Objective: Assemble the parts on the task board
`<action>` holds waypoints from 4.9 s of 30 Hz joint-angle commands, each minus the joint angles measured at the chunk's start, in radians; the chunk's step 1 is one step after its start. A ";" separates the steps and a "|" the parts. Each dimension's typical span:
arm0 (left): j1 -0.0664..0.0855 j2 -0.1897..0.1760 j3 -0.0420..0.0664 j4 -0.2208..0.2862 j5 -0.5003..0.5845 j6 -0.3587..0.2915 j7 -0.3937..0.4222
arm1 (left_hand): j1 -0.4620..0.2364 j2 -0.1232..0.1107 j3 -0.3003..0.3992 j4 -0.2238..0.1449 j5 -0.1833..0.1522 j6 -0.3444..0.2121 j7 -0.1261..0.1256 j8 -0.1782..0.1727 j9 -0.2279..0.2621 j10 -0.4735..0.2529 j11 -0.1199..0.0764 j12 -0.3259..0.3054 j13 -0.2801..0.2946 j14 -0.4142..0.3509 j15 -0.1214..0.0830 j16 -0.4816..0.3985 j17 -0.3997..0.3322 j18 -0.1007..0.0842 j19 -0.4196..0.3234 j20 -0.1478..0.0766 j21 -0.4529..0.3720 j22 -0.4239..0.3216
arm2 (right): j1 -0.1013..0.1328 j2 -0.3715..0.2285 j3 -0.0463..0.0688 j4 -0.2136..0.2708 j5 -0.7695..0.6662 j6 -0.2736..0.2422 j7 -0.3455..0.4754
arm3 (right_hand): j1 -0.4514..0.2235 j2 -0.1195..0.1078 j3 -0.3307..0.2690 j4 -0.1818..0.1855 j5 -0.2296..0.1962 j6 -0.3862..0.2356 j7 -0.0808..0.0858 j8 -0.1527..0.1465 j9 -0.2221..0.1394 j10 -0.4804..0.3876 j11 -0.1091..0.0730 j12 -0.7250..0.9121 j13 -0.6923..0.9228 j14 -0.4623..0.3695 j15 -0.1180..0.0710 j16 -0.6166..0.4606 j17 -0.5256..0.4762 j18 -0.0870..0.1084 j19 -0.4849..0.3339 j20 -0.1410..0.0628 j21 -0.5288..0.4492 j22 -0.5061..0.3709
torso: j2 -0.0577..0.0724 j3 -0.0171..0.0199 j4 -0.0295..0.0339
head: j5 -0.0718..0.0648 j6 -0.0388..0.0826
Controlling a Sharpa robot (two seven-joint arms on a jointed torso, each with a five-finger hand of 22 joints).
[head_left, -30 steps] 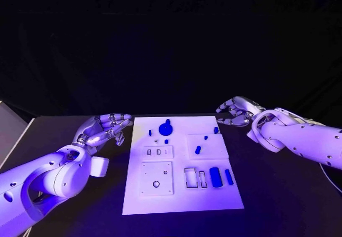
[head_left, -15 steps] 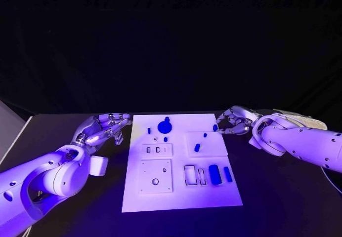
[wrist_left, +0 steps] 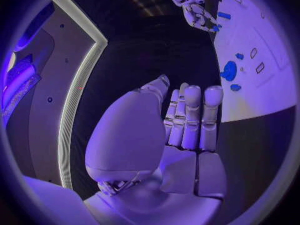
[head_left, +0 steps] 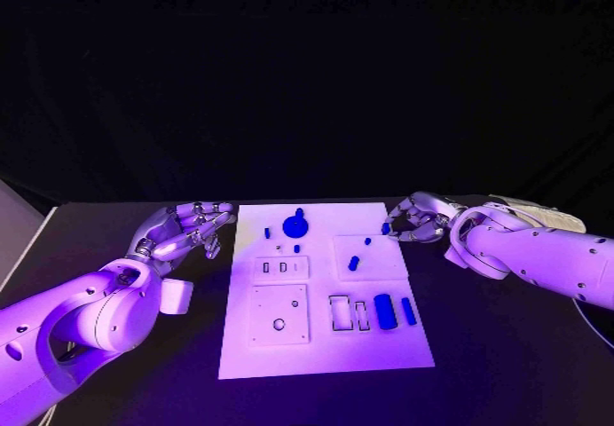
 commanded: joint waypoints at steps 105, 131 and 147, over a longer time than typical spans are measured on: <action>-0.007 0.012 0.000 -0.010 0.000 0.033 -0.008 | -0.011 0.001 0.010 -0.001 0.002 -0.006 -0.003 0.001 0.003 -0.008 -0.002 0.009 0.003 0.002 0.001 0.007 -0.004 -0.013 -0.007 0.002 0.009 0.003 | -0.041 0.299 -0.025 0.351 -0.368 -0.212 -0.582 | -0.050 0.035 0.141 0.005 -0.093 0.088 -0.043 0.088 0.034 0.104 -0.032 0.002 0.263 0.096 -0.023 0.008 0.235 -0.007 0.105 -0.018 0.005 0.263 | 0.000 0.0009 -0.0020 | 0.034 -0.031; -0.008 0.010 0.000 -0.011 0.000 0.036 -0.009 | -0.011 0.001 0.010 -0.001 0.002 -0.006 -0.003 0.001 0.003 -0.008 -0.002 0.009 0.003 0.002 0.001 0.007 -0.004 -0.013 -0.007 0.002 0.009 0.003 | -0.067 0.315 -0.025 0.337 -0.397 -0.210 -0.586 | -0.056 0.022 0.137 0.003 -0.086 0.085 -0.042 0.091 0.034 0.104 -0.032 0.002 0.263 0.096 -0.023 0.008 0.235 -0.007 0.105 -0.018 0.005 0.263 | 0.000 -0.0002 0.0002 | 0.036 -0.039; -0.009 0.010 0.000 -0.012 0.000 0.037 -0.009 | -0.011 0.001 0.010 -0.001 0.002 -0.006 -0.003 0.001 0.003 -0.008 -0.002 0.009 0.003 0.002 0.001 0.007 -0.004 -0.013 -0.007 0.002 0.009 0.003 | -0.070 0.319 -0.025 0.327 -0.403 -0.218 -0.581 | -0.078 -0.006 0.112 0.013 -0.085 0.059 -0.033 0.084 0.030 0.104 -0.025 0.002 0.263 0.095 -0.017 0.006 0.229 -0.007 0.105 -0.015 0.005 0.263 | 0.000 -0.0003 -0.0012 | 0.036 -0.039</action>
